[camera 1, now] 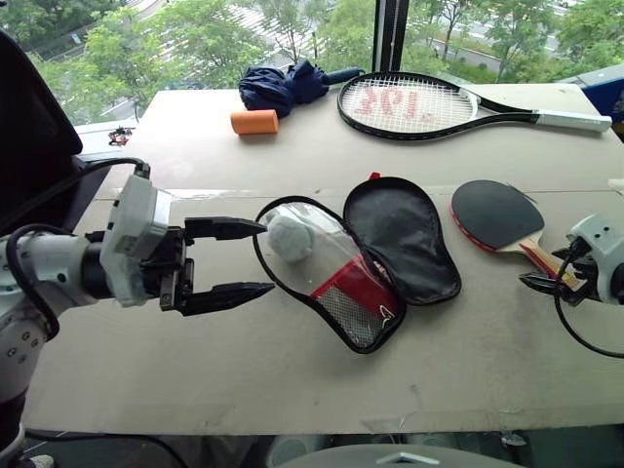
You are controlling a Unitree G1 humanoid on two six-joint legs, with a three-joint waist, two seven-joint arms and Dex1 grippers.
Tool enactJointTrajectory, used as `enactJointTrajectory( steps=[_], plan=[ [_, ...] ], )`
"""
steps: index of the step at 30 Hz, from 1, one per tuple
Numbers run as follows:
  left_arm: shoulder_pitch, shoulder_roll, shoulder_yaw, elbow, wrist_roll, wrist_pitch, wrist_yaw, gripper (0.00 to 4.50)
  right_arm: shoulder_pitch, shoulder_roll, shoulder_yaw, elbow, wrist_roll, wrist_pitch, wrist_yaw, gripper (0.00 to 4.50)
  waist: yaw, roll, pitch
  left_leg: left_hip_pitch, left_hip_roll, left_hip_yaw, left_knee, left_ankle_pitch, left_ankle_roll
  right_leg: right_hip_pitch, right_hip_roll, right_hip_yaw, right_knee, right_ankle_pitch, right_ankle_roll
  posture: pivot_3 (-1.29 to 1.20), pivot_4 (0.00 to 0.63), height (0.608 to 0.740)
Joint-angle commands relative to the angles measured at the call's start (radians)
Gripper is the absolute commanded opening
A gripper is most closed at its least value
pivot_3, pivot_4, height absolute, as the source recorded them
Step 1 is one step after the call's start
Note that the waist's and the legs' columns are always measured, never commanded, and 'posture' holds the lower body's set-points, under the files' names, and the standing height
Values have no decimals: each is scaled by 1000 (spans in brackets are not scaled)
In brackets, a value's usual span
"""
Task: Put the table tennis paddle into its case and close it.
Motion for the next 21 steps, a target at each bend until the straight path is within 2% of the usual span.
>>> enactJointTrajectory(
  steps=[1,2,3,5,6,7,8,13,18,21],
  plan=[
    [3,18,33,0,-1,-11,-14,4151,-49,-4,3,-1,22,83,-16,3990,-2,0,0,0,0,0,0,0,0,0,0,0,0,0,0,0,150,726],
    [6,17,35,0,1,-12,-17,4151,-54,-3,2,-3,23,96,-24,3745,-2,0,0,0,0,0,0,0,0,0,0,0,0,0,0,0,150,726],
    [9,16,36,0,3,-14,-18,4151,-55,-6,3,-9,27,107,-22,3305,-3,0,0,0,0,0,0,0,0,0,0,0,0,0,0,0,150,726],
    [11,12,39,4,8,-17,-20,4151,-59,-6,-10,-37,38,134,-34,2193,-2,0,0,0,0,0,0,0,0,0,0,0,0,0,0,0,150,726],
    [12,11,39,6,9,-19,-21,4151,-59,-7,-16,-53,46,150,-38,1871,-1,0,0,0,0,0,0,0,0,0,0,0,0,0,0,0,150,726],
    [15,8,37,9,14,-23,-22,4151,-49,-5,-25,-80,52,154,-44,1222,-2,0,0,0,0,0,0,0,0,0,0,0,0,0,0,0,150,726],
    [17,6,35,12,19,-28,-22,4151,-38,-4,-31,-106,58,162,-52,820,-2,0,0,0,0,0,0,0,0,0,0,0,0,0,0,0,150,726],
    [25,-4,29,24,32,-44,-22,4151,-41,44,-94,-243,117,262,-125,755,-6,1,1,0,0,0,0,0,0,-1,0,0,0,0,0,0,150,726],
    [23,-11,26,54,48,-57,-20,4151,-192,230,-177,-437,245,517,-264,755,-13,2,1,0,1,2,-1,0,0,-2,1,3,2,0,0,0,150,726],
    [20,-13,25,64,55,-63,-23,4151,-239,333,-170,-558,296,652,-328,755,-7,1,1,-1,1,2,-2,0,0,-3,1,3,0,0,0,0,150,726]
  ],
)
